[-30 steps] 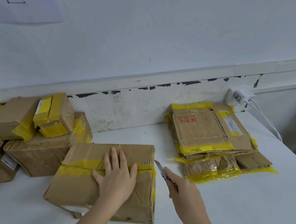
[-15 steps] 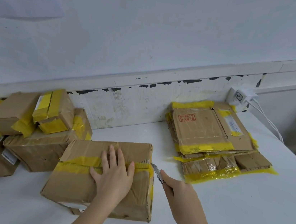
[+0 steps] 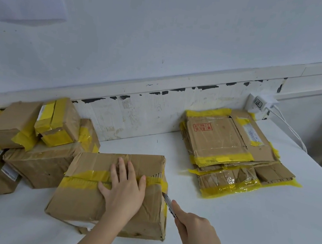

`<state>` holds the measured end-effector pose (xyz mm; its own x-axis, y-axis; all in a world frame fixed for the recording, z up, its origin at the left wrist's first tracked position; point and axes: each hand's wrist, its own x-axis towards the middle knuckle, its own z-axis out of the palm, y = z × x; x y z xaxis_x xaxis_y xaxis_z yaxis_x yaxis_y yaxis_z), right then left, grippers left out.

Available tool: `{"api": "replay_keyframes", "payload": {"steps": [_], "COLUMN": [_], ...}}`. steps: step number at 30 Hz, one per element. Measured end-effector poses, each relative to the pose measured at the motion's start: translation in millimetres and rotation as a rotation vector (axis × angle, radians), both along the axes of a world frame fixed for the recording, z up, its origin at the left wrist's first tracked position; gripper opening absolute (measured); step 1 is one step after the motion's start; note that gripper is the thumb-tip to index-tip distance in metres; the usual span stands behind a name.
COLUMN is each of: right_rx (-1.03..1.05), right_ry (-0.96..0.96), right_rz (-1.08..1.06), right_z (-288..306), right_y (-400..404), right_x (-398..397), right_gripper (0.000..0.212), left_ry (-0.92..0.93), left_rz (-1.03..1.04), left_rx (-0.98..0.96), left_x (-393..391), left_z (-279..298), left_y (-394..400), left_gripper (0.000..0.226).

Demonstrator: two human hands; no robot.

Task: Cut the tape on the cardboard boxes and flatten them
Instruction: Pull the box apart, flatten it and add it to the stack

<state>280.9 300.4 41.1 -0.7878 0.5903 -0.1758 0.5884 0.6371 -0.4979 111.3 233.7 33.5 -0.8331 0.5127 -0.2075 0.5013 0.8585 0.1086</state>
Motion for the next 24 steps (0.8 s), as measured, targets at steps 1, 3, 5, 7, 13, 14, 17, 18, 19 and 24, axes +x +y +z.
{"api": "replay_keyframes", "payload": {"steps": [1,3,5,7,13,14,17,18,19,24], "right_rx": [-0.011,-0.021,-0.021,-0.057,-0.261,-0.27,-0.292,-0.291,-0.278,-0.164], "right_ry": [-0.004,0.001,0.004,0.023,0.153,0.179,0.274,0.302,0.333,0.46], "right_rz": [-0.003,0.003,0.025,0.025,-0.136,-0.179,-0.283,-0.304,-0.317,-0.339], "right_z": [-1,-3,-1,2,6,4,2,3,4,9], "right_y": [-2,-7,-9,-7,13,17,24,26,28,55], "right_x": [1,4,8,17,39,41,39,36,32,-3], "right_gripper": [0.047,0.049,0.05,0.05,0.04,0.04,0.04,0.041,0.045,0.046], "left_ry": [0.0,-0.002,-0.006,-0.008,-0.007,-0.017,-0.044,-0.047,-0.042,-0.046], "left_rz": [0.0,-0.002,-0.006,-0.014,-0.076,-0.098,-0.238,-0.31,-0.389,-0.86], "left_rx": [0.002,0.003,0.007,0.01,0.01,0.002,0.011,0.011,0.013,-0.003], "left_x": [0,0,0,0,2,3,8,9,8,-9], "left_z": [0,0,1,2,3,3,1,1,1,11], "left_y": [0,-1,-1,-2,-7,-9,-17,-19,-21,-28], "left_gripper": [0.063,0.063,0.063,0.063,0.063,0.064,0.064,0.065,0.065,0.065]}}
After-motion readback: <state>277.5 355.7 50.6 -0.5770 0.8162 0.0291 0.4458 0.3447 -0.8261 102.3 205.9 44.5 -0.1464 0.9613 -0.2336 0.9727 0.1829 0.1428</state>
